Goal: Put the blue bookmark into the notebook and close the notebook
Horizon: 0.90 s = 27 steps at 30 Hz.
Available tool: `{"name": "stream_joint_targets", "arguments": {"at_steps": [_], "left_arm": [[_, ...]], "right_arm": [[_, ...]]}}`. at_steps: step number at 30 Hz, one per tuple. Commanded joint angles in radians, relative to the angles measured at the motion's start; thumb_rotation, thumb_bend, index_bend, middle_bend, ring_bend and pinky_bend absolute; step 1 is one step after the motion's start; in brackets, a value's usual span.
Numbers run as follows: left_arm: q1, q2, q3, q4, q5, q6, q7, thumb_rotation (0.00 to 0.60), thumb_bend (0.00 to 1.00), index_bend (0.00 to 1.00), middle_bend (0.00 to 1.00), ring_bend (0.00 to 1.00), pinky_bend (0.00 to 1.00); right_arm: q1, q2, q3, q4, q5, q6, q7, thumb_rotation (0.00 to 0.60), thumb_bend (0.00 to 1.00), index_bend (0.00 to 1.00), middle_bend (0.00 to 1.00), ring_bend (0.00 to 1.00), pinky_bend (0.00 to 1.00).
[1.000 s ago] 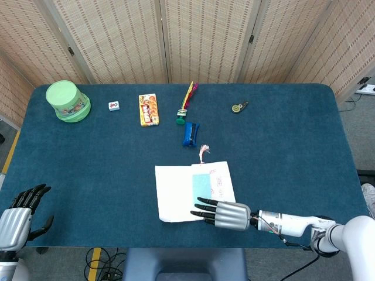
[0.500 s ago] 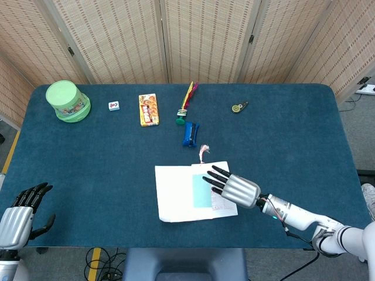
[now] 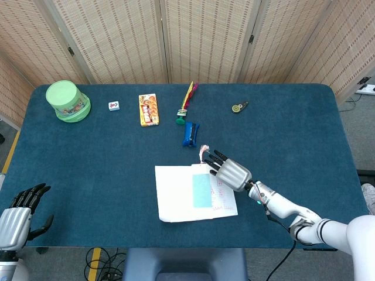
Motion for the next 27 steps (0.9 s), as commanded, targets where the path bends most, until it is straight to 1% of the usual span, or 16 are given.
{"name": "stream_joint_targets", "arguments": {"at_steps": [1,5,16,27], "left_arm": [[0.000,0.000,0.000,0.002,-0.002,-0.001,-0.002,0.600,0.39,0.17,0.15,0.16,0.18],[0.003,0.002,0.000,0.007,-0.007,0.000,-0.008,0.600,0.39,0.17,0.15,0.16,0.18],[0.006,0.003,-0.003,0.010,-0.015,0.001,-0.011,0.600,0.39,0.17,0.15,0.16,0.18],[0.007,0.002,-0.002,0.014,-0.017,0.000,-0.013,0.600,0.39,0.17,0.15,0.16,0.18]], "right_arm": [[0.012,-0.032,0.015,0.039,0.018,-0.022,0.006,0.600,0.84,0.33,0.04,0.00,0.00],[0.018,-0.057,0.023,0.084,0.030,-0.035,0.016,0.600,0.84,0.32,0.04,0.00,0.00],[0.039,-0.108,0.030,0.167,0.041,-0.064,0.048,0.600,0.84,0.33,0.04,0.00,0.00],[0.054,-0.142,0.025,0.213,0.033,-0.066,0.069,0.600,0.83,0.33,0.04,0.00,0.00]]}}
